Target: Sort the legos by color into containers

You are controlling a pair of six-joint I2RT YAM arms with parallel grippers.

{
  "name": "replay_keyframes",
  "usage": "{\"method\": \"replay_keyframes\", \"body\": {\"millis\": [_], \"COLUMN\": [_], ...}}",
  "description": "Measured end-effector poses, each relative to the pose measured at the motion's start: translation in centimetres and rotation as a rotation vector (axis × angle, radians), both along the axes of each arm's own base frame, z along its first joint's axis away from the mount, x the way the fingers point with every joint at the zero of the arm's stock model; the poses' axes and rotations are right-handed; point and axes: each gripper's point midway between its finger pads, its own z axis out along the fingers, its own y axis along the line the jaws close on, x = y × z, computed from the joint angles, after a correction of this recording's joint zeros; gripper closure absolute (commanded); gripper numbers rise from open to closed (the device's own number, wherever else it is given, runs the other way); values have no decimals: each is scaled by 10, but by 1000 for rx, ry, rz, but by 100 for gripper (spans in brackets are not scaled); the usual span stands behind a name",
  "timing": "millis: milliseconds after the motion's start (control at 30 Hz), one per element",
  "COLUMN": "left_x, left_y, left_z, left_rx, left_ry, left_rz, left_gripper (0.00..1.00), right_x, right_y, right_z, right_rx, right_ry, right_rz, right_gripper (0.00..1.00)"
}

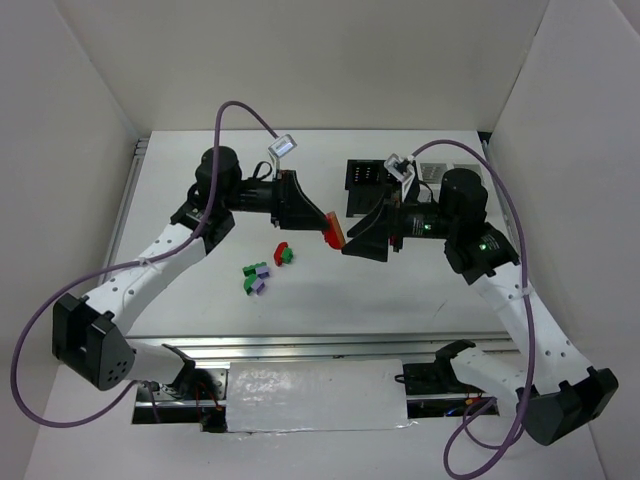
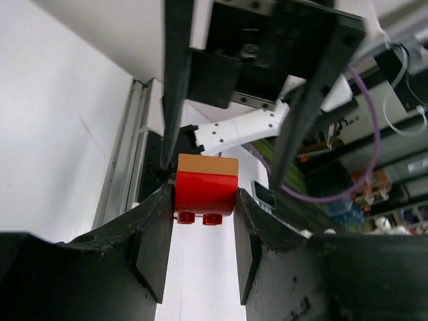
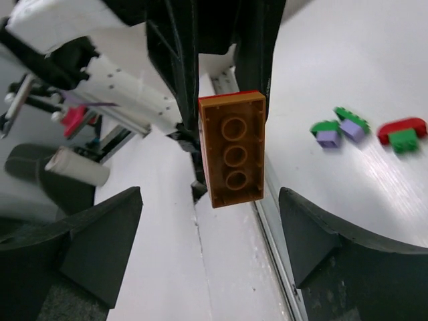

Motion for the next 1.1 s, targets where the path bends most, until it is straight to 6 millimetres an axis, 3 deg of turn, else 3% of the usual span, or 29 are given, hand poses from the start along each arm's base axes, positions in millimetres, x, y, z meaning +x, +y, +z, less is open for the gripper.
{"method": "replay_keyframes", "body": {"millis": [133,367,533,633,833,933,967,1000,1100], "left_x": [-14,-22,-25,-26,-28,-27,-27,-27,-26], "left_y": [3,3,-1,-4,-7,-8,-8,-8,-7], "left_z": [16,31,30,27,24,22,21,21,20], "left_rx": [-46,-92,-95,-90,-84,-81,-81,-80,-78], "left_ry": [-69,-94,-96,-86,-75,-69,-68,-67,-70], "left_rz": [-66,-104,-126,-136,-150,-151,-152,-154,-153], "left_gripper": [100,100,100,100,100,100,100,100,100], "right_x": [-14,-16,-15,-14,-12,-10,-9,-8,-6], "right_y": [3,7,8,9,13,13,13,14,14], "right_z": [6,13,24,28,25,24,23,23,20], "right_rx": [70,123,154,166,171,169,168,167,159], "right_ry": [-11,-12,-50,-68,-54,-50,-48,-55,-56], "right_rz": [94,137,138,138,144,140,138,135,129], "right_gripper": [18,32,39,51,52,57,86,99,100]}}
